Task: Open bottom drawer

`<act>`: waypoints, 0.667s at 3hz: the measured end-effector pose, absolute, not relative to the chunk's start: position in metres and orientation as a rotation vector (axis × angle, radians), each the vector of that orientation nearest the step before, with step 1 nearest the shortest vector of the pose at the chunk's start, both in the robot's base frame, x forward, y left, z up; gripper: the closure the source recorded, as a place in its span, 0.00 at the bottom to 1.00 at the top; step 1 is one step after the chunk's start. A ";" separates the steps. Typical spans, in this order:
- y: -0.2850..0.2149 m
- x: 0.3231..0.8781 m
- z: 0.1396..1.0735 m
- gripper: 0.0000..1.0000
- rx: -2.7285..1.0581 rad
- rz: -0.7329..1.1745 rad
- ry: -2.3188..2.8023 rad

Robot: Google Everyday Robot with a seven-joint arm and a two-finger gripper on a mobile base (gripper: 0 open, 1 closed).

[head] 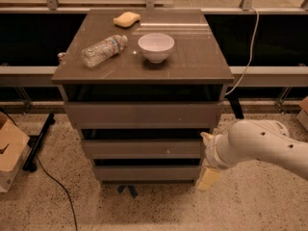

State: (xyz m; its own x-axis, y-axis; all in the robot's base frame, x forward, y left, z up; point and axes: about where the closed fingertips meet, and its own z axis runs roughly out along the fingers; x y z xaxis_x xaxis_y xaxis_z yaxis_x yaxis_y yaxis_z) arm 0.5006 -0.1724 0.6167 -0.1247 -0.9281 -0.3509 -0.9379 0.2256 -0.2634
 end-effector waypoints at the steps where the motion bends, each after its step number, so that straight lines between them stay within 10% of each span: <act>1: -0.171 0.503 0.611 0.00 -1.708 0.032 2.065; 2: -0.170 0.505 0.607 0.00 -1.720 0.015 2.081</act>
Offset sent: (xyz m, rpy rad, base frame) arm 0.0097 0.0035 -0.0196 -0.0736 0.0220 -0.0198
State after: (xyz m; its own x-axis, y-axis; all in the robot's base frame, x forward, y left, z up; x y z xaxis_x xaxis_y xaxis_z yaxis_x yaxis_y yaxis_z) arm 0.5047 -0.1702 0.6068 -0.1315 -0.9328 -0.3357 -0.9374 0.2272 -0.2641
